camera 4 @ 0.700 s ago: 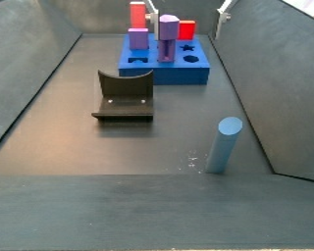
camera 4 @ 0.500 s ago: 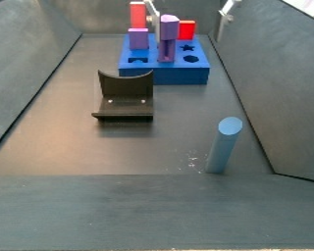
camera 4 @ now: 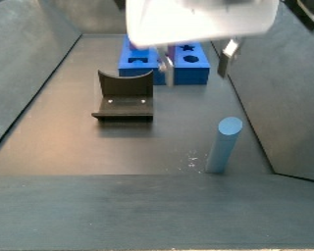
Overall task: Pick up the oval object. Move up. Move to above the board. Insert the oval object.
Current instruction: Pick up the oval object.
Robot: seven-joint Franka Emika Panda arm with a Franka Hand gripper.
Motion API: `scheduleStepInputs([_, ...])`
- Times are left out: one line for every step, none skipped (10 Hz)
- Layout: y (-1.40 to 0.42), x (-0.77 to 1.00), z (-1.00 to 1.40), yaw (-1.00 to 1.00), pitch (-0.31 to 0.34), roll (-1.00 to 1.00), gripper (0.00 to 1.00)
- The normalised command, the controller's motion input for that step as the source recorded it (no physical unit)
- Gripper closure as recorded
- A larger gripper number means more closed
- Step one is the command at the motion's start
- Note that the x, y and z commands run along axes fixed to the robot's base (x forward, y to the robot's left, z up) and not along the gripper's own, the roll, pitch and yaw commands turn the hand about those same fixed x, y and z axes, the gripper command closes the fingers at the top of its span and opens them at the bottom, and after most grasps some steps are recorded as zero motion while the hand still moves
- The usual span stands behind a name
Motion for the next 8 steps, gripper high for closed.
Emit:
scheduleStepInputs([0.51,-0.21,-0.30,0.80,-0.060,-0.04,0.00])
scheduleStepInputs([0.67,-0.13,0.00,0.56,-0.019,-0.09,0.00])
scheduleStepInputs([0.66,-0.09,0.00,0.47,-0.044,-0.15,0.00])
scheduleStepInputs([0.63,-0.09,0.00,0.50,-0.074,-0.16,0.00])
scheduleStepInputs([0.55,-0.13,-0.05,0.59,-0.129,-0.17,0.00])
scheduleStepInputs([0.32,-0.07,-0.19,0.80,-0.147,-0.13,0.00])
scheduleStepInputs([0.29,-0.01,-0.24,0.82,-0.129,-0.10,0.00])
scheduleStepInputs([0.35,-0.06,-0.47,0.80,-0.113,-0.10,0.00])
